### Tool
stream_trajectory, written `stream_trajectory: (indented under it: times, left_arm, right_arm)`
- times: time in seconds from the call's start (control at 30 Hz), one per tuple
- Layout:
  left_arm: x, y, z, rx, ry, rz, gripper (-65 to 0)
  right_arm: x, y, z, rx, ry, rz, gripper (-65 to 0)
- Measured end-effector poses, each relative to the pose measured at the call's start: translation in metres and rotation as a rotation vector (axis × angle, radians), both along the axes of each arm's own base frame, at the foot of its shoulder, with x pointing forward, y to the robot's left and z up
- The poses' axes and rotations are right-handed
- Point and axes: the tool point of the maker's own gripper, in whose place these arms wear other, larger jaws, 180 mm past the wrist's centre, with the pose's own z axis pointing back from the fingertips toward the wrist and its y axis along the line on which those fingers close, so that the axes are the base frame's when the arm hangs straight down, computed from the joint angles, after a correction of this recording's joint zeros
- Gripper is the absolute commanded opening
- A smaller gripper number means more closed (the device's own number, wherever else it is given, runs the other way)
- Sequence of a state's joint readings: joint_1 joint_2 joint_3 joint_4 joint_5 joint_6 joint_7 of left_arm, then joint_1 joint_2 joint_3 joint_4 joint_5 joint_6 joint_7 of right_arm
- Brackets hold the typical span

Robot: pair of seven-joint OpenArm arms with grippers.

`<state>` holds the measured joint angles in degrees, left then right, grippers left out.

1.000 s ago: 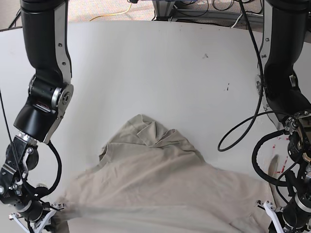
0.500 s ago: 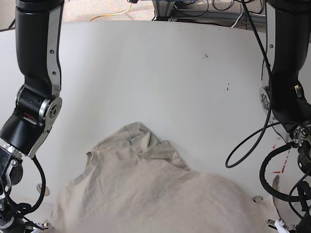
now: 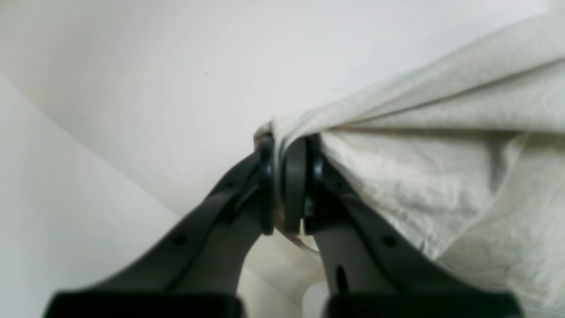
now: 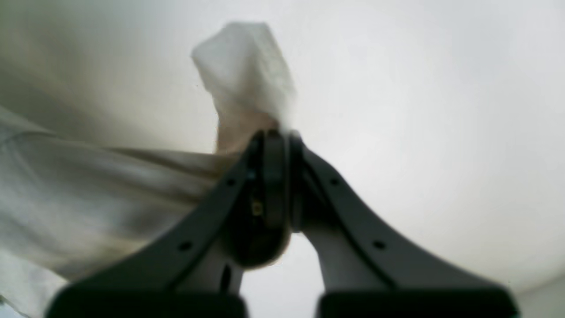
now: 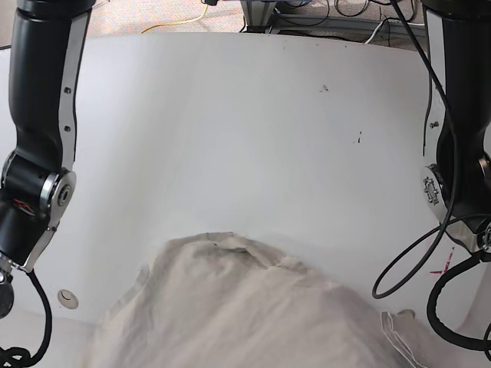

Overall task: Layout the t-shirt on the table in an organized manner, then fold the t-shirt properly
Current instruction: 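Lift the shirt high with both grippers, letting it hang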

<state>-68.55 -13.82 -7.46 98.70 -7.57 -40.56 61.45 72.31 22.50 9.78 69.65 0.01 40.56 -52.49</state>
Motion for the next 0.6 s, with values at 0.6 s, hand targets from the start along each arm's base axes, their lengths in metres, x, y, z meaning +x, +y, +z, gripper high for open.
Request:
stream_trajectory:
  times: [0.6]
  left_arm:
    - [0.020,-0.003,-0.059,-0.010,0.140,-0.021,-65.0]
  right_arm:
    - [-0.021,-0.037,-0.030,-0.059,0.103,-0.113,-65.0]
